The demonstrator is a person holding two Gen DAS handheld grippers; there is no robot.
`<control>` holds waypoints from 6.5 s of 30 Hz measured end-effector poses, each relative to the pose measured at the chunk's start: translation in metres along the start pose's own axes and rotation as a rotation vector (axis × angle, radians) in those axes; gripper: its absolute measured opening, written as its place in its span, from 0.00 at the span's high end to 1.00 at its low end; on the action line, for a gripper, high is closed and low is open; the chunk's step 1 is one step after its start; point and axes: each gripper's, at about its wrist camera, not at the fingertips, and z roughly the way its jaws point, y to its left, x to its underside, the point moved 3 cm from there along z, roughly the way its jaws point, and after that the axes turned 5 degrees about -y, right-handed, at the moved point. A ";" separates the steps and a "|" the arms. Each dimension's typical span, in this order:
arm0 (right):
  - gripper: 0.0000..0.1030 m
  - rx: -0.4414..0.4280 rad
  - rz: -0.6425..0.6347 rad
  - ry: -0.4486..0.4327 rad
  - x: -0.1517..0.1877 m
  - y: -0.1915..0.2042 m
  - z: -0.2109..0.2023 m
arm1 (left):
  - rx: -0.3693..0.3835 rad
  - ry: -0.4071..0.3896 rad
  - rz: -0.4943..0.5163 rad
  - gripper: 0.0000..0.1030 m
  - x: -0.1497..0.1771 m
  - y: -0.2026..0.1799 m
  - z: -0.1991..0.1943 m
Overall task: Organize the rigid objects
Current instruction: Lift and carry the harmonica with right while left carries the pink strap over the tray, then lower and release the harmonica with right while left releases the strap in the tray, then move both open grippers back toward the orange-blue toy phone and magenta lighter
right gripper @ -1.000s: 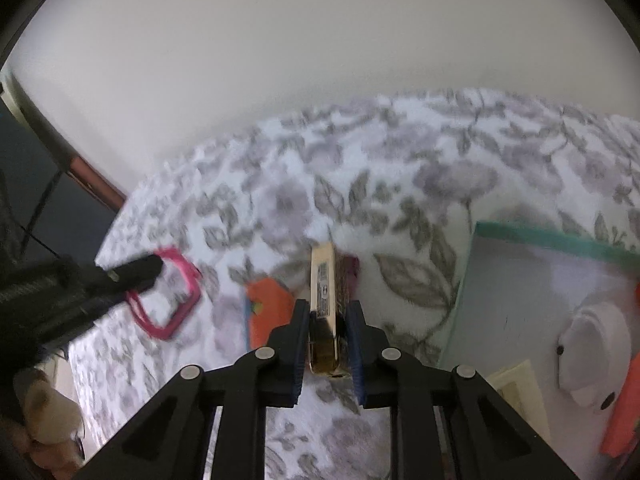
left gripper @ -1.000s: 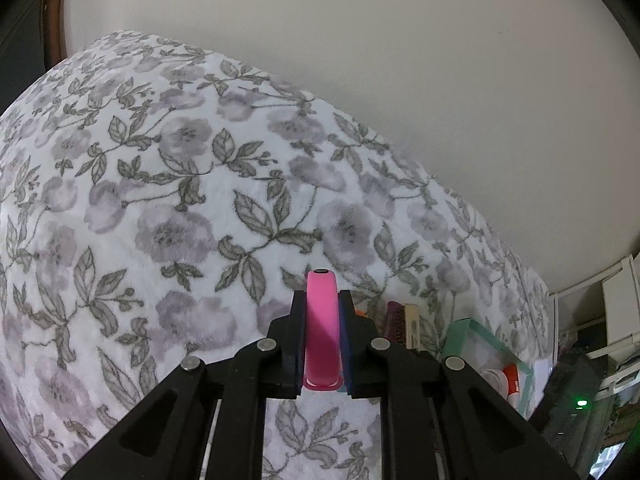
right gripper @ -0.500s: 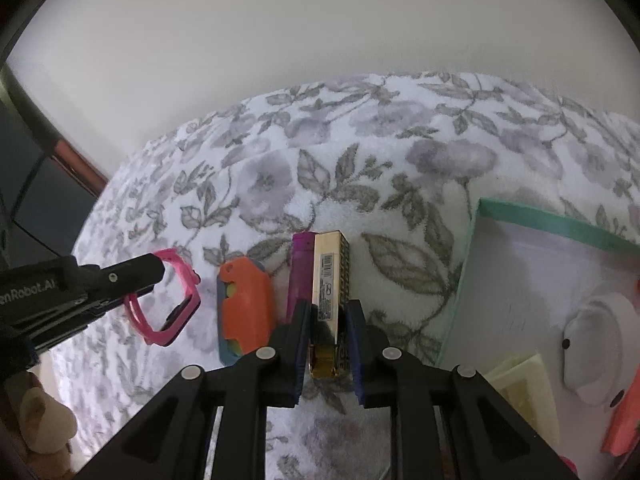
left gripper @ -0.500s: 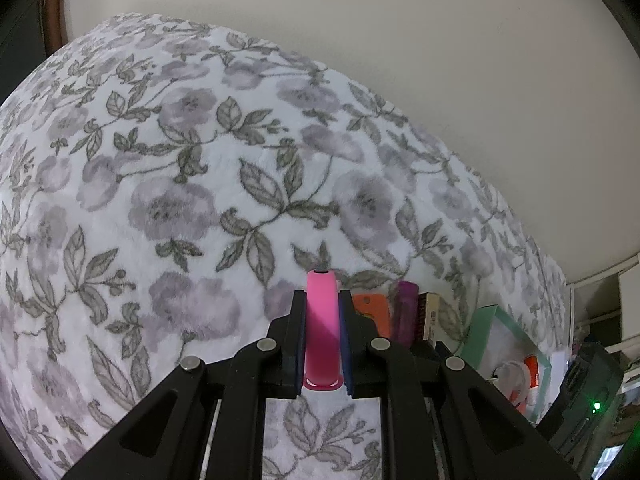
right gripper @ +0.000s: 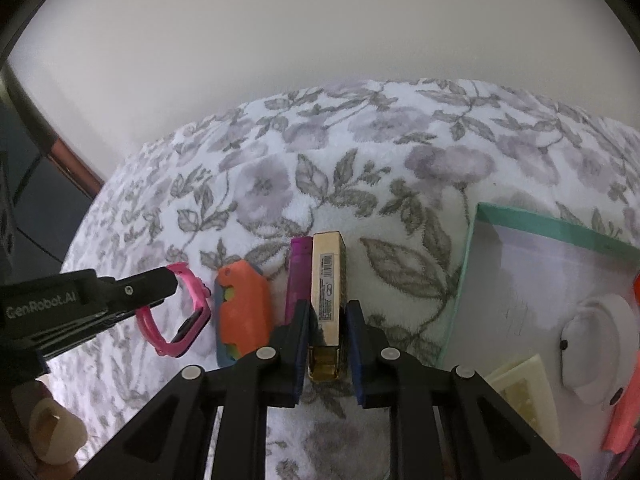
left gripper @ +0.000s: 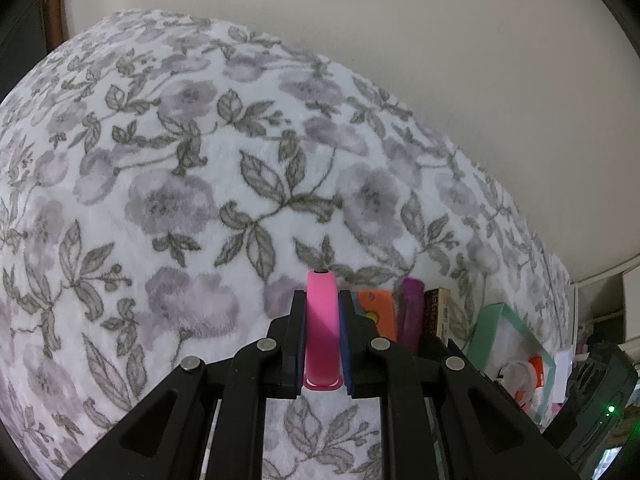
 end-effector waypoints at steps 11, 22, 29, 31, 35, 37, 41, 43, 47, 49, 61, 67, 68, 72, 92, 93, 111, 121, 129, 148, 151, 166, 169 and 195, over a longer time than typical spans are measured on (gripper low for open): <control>0.82 -0.024 0.037 -0.137 -0.030 -0.015 -0.060 | 0.121 -0.098 0.048 0.86 -0.011 -0.038 -0.041; 0.82 0.199 0.101 -0.225 -0.048 -0.087 -0.144 | 0.298 -0.070 0.244 0.86 0.023 -0.126 -0.049; 0.82 0.265 0.151 -0.198 -0.043 -0.121 -0.158 | 0.350 -0.050 0.319 0.86 0.044 -0.155 -0.035; 0.82 0.270 0.153 -0.181 -0.041 -0.127 -0.157 | 0.358 -0.045 0.328 0.86 0.049 -0.159 -0.028; 0.82 0.270 0.152 -0.116 -0.033 -0.134 -0.143 | 0.351 -0.036 0.351 0.85 0.058 -0.163 -0.013; 0.82 0.279 0.147 -0.085 -0.030 -0.136 -0.134 | 0.348 -0.033 0.354 0.86 0.061 -0.163 -0.007; 0.81 0.269 0.137 -0.022 -0.021 -0.137 -0.114 | 0.337 -0.033 0.377 0.86 0.066 -0.166 -0.001; 0.81 0.277 0.130 0.004 -0.017 -0.138 -0.107 | 0.313 -0.036 0.395 0.85 0.068 -0.167 0.002; 0.81 0.285 0.127 0.029 -0.013 -0.140 -0.100 | 0.276 -0.055 0.428 0.85 0.070 -0.168 0.006; 0.81 0.288 0.124 0.035 -0.012 -0.139 -0.098 | 0.252 -0.069 0.456 0.85 0.072 -0.170 0.007; 0.81 0.299 0.117 0.083 -0.007 -0.141 -0.087 | 0.172 -0.036 0.505 0.85 0.076 -0.168 0.019; 0.81 0.320 0.102 0.093 -0.006 -0.141 -0.084 | 0.168 -0.009 0.496 0.84 0.076 -0.167 0.021; 0.81 0.318 0.102 0.089 -0.007 -0.140 -0.085 | 0.166 -0.006 0.499 0.82 0.077 -0.167 0.021; 0.81 0.322 0.092 0.077 -0.009 -0.139 -0.089 | 0.167 0.002 0.496 0.68 0.076 -0.167 0.020; 0.57 0.367 0.037 -0.008 -0.024 -0.121 -0.110 | 0.079 -0.039 0.416 0.35 0.053 -0.150 -0.001; 0.51 0.370 0.033 -0.010 -0.024 -0.120 -0.110 | 0.065 -0.037 0.415 0.31 0.053 -0.148 -0.001; 0.13 0.383 0.052 -0.081 -0.031 -0.124 -0.119 | -0.036 -0.078 0.341 0.07 0.039 -0.123 0.001; 0.00 0.392 0.055 -0.099 -0.031 -0.124 -0.121 | -0.067 -0.102 0.320 0.05 0.035 -0.118 0.001; 0.00 0.407 0.044 -0.118 -0.033 -0.124 -0.122 | -0.084 -0.105 0.300 0.05 0.031 -0.112 0.001; 0.00 0.292 -0.043 -0.115 -0.036 -0.062 -0.092 | -0.128 -0.078 0.147 0.05 0.004 -0.048 0.001; 0.00 0.273 -0.088 -0.110 -0.035 -0.042 -0.081 | -0.157 -0.079 0.100 0.05 -0.001 -0.028 0.001; 0.04 0.079 -0.170 -0.090 -0.023 0.029 -0.034 | -0.153 -0.027 -0.026 0.05 -0.006 0.016 0.012; 0.04 0.084 -0.170 -0.071 -0.019 0.029 -0.026 | -0.139 -0.014 -0.026 0.05 -0.005 0.015 0.015; 0.05 0.202 -0.162 -0.050 -0.021 -0.002 -0.039 | -0.029 0.062 0.064 0.06 0.018 -0.015 0.043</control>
